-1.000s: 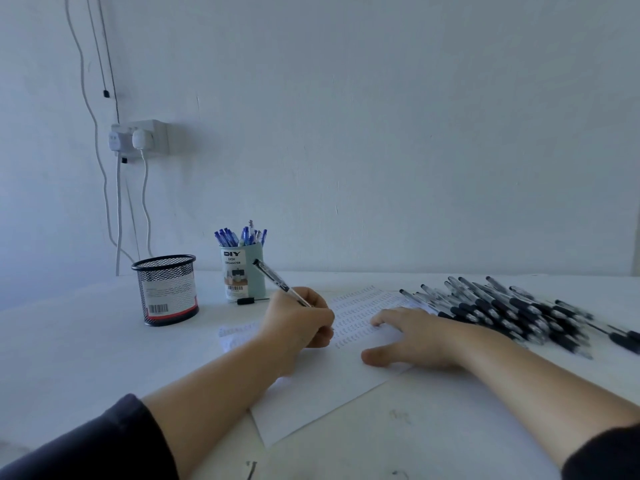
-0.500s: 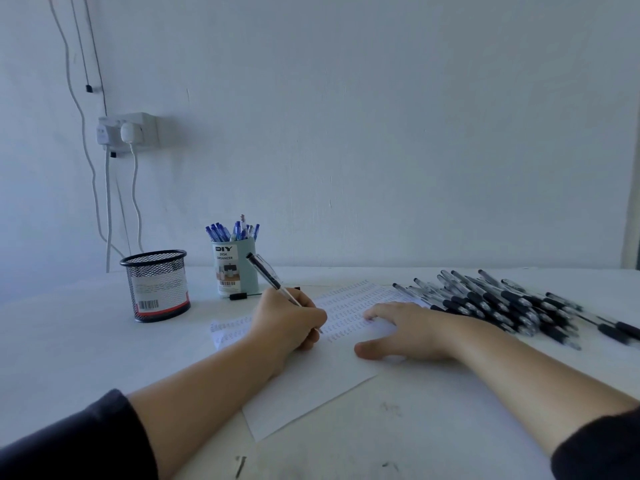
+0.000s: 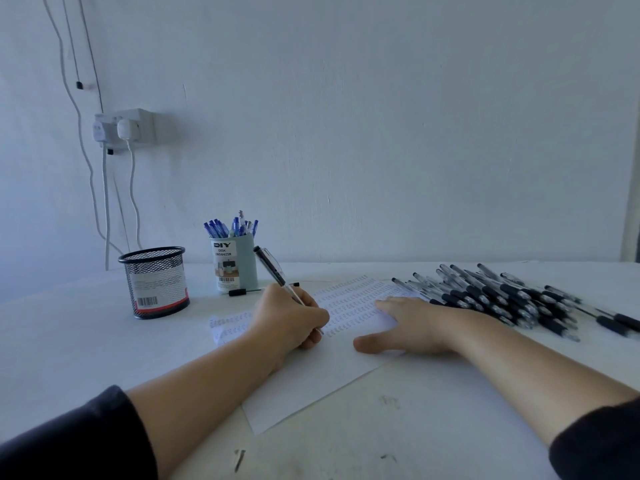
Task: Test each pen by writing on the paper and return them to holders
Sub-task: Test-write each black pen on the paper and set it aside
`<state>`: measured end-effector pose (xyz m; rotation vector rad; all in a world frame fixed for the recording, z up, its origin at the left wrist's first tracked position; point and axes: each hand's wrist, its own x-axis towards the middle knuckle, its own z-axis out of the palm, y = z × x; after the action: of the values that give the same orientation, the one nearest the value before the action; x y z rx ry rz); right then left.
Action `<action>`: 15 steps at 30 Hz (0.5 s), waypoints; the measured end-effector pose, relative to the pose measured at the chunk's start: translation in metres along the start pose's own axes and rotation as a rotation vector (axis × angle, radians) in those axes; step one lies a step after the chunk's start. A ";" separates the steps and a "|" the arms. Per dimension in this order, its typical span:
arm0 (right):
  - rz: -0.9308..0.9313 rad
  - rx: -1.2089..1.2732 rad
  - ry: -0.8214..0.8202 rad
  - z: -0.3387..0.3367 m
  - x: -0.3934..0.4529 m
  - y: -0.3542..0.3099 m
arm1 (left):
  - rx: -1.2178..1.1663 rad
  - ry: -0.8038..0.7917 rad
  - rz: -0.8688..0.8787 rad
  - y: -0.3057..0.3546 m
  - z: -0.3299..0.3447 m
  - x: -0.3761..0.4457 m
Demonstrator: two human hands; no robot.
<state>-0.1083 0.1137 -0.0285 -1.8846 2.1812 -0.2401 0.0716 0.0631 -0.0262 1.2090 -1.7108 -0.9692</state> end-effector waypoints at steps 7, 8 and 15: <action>-0.008 -0.017 -0.011 0.000 0.002 0.001 | 0.047 0.004 0.011 0.002 0.001 0.000; -0.007 -0.019 -0.012 0.000 0.002 0.001 | 0.046 0.004 0.012 0.002 0.001 0.000; -0.004 -0.038 -0.015 0.000 0.001 0.001 | 0.038 -0.001 0.014 0.000 0.002 0.000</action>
<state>-0.1093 0.1127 -0.0292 -1.9045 2.1868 -0.1860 0.0697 0.0632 -0.0264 1.2192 -1.7436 -0.9329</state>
